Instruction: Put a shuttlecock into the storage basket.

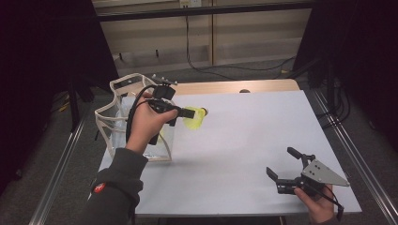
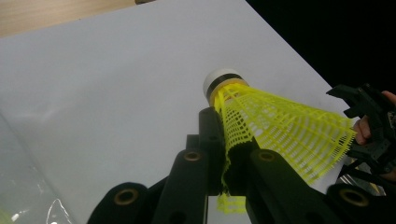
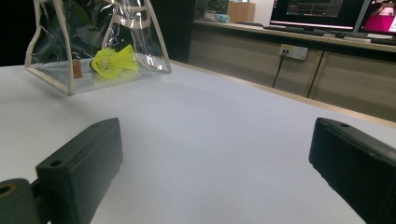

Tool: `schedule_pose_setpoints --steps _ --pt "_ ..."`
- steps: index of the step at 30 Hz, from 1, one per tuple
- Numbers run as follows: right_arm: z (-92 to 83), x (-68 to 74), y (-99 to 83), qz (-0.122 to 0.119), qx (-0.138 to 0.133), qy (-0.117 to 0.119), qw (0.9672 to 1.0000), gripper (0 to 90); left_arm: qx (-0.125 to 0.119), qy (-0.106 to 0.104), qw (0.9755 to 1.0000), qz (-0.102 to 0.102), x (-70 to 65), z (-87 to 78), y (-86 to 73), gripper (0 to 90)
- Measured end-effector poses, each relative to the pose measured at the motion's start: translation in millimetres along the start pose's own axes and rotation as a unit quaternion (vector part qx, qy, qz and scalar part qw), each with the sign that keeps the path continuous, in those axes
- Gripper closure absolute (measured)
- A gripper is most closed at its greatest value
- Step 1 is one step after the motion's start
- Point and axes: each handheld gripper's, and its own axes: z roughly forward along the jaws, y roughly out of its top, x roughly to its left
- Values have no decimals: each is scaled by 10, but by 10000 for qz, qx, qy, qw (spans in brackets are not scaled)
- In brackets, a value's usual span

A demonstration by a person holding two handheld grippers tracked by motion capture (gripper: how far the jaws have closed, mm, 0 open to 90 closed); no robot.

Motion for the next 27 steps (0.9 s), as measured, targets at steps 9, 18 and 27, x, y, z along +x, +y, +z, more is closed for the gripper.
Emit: schedule_pose_setpoints --steps 9,18,27 --pt "2 -1 -1 -27 -2 6 10000 27 -11 67 10000 -36 32 -96 32 885" --pt "3 -2 -1 -29 -3 8 10000 27 -59 140 9999 -34 51 -192 67 884" --pt "2 -3 -1 -23 3 -6 10000 27 -86 207 9997 -68 80 -302 112 884"
